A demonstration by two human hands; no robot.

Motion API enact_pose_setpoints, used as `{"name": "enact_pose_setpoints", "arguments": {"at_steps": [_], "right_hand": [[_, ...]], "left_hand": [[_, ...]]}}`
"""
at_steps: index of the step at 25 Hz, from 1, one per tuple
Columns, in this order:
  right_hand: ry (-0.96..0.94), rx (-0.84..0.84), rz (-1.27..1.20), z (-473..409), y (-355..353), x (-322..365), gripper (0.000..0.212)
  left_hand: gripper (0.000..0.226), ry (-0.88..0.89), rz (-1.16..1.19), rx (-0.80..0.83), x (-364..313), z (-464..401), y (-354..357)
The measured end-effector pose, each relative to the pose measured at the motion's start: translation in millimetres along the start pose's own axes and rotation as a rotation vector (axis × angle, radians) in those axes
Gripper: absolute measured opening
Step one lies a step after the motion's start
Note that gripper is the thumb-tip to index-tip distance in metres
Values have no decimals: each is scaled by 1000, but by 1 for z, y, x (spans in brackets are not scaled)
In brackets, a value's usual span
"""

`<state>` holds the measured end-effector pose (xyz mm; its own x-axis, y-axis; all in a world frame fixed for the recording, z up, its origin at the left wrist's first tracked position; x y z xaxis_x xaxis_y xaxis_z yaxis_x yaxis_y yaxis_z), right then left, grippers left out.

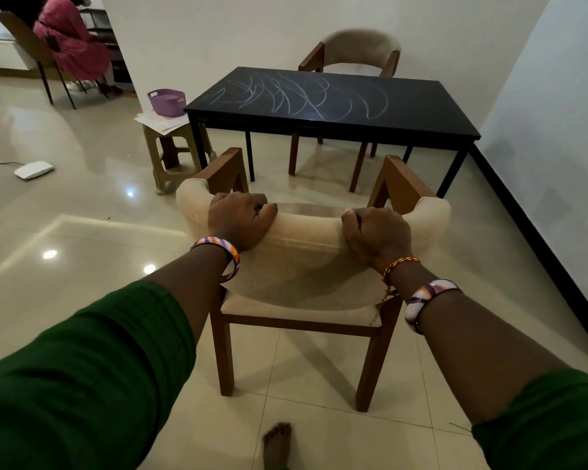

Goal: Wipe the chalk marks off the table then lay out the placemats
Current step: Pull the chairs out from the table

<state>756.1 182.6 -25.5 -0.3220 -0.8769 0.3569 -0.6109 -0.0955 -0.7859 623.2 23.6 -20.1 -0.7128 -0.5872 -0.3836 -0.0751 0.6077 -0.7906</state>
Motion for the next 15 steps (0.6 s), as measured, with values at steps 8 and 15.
{"name": "enact_pose_setpoints", "arguments": {"at_steps": [8, 15], "right_hand": [[10, -81, 1, 32, -13, 5, 69], [-62, -157, 7, 13, -4, 4, 62]], "left_hand": [[49, -29, 47, -60, 0, 23, -6], [53, 6, 91, -99, 8, 7, 0]]}}
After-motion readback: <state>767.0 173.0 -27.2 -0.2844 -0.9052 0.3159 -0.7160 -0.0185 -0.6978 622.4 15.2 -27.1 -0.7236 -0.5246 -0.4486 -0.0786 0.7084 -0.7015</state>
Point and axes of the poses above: each hand's wrist, its own z-axis away from the middle knuckle, its own y-axis out of the palm, x = y × z, the point moved 5 cm from there along -z, towards the middle knuckle, and after that the axes turned 6 degrees about -x, right-handed, at the moved point
